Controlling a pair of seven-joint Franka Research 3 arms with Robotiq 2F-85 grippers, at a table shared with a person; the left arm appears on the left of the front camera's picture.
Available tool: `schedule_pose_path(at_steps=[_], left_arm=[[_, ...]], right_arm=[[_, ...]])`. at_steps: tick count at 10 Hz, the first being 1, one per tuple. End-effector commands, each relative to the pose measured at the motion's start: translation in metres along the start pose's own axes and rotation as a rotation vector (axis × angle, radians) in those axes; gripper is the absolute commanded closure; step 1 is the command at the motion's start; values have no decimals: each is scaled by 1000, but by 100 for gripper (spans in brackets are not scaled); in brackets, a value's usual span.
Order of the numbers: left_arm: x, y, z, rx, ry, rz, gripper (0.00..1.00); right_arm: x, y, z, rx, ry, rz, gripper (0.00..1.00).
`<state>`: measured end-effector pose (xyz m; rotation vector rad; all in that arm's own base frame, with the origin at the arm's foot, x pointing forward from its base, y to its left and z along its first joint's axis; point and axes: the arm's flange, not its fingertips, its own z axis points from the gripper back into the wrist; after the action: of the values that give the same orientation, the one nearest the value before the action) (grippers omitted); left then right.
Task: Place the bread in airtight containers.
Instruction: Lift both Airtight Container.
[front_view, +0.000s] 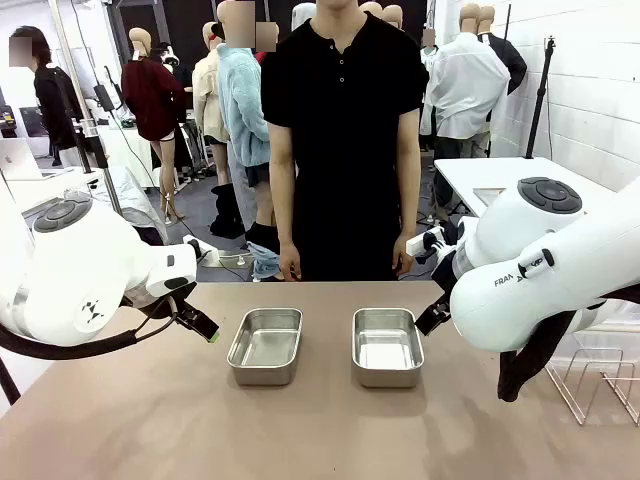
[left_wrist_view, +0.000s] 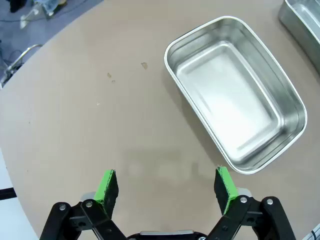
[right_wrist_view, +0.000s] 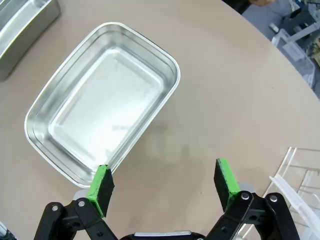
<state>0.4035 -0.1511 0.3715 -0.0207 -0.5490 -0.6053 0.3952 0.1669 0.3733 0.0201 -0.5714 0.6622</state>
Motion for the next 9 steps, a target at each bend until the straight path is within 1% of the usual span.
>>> schedule_pose_path(at_steps=[1, 9], left_arm=[[0, 0, 0, 0, 0, 0, 0], [0, 0, 0, 0, 0, 0, 0]], right_arm=[[0, 0, 0, 0, 0, 0, 0], [0, 0, 0, 0, 0, 0, 0]])
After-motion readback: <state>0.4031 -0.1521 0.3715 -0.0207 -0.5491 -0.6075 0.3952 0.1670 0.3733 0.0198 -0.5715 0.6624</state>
